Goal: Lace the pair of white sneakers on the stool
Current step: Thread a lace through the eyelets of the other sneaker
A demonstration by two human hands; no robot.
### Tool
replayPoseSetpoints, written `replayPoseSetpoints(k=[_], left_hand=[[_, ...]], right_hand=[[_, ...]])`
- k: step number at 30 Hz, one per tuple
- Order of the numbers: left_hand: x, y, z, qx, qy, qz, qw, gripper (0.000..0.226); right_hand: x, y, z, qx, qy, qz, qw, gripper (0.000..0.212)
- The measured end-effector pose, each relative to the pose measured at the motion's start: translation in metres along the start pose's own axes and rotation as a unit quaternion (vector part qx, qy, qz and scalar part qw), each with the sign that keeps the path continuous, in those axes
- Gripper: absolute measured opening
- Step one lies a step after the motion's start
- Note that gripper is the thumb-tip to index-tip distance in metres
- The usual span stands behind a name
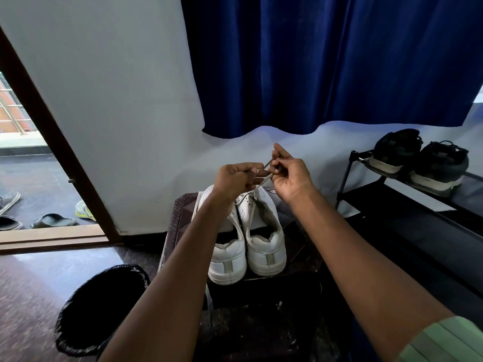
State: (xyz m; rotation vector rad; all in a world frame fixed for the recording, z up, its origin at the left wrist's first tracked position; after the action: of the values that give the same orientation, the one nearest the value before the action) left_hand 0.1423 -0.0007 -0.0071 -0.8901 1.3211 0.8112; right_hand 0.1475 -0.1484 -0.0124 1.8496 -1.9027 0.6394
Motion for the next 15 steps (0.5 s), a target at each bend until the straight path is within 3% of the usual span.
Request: replayPoseSetpoints(k=[5,11,13,14,15], left_hand=[[-0.001,0.004,-0.002,0.000,-0.025,0.001,1.000,0.015],[-0.001,0.005,-0.008,0.028,-0.084,0.004,0.996,0.028],[-0.002,0.001,-0.005,0.016,-0.120,-0.011,0.993,0.025],[0.000,-0.001,-0.002,0.007,-0.134,-0.014,0.991,0.022],[0.002,-0.003,0.001,-0.003,-0.150,-0.013,0.989,0.020]], right_hand=[[-0.003,0.001,0.003,-0.021,0.003,0.034,0.999,0.038],[-0.003,0.003,0.005,-0.047,0.037,0.032,0.998,0.038],[-0.003,0.004,0.007,-0.069,0.192,-0.021,0.979,0.036],[-0.001,0.005,0.010,-0.085,0.323,-0.052,0.941,0.031],[0.002,0.008,0.012,-0.098,0.462,-0.083,0.878,0.028]])
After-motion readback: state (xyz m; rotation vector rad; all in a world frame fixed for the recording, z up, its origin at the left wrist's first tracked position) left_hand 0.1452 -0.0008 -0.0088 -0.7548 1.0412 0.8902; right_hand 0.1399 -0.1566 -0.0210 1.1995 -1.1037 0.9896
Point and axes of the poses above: each hand's wrist, its own y-axis away from the middle knuckle, its own z-axis out of the back of the hand, x = y × z, the point moved 6 cm from there along -y, towards the middle knuckle, and after that the axes turned 15 degrees about x, right-handed, at the moved point
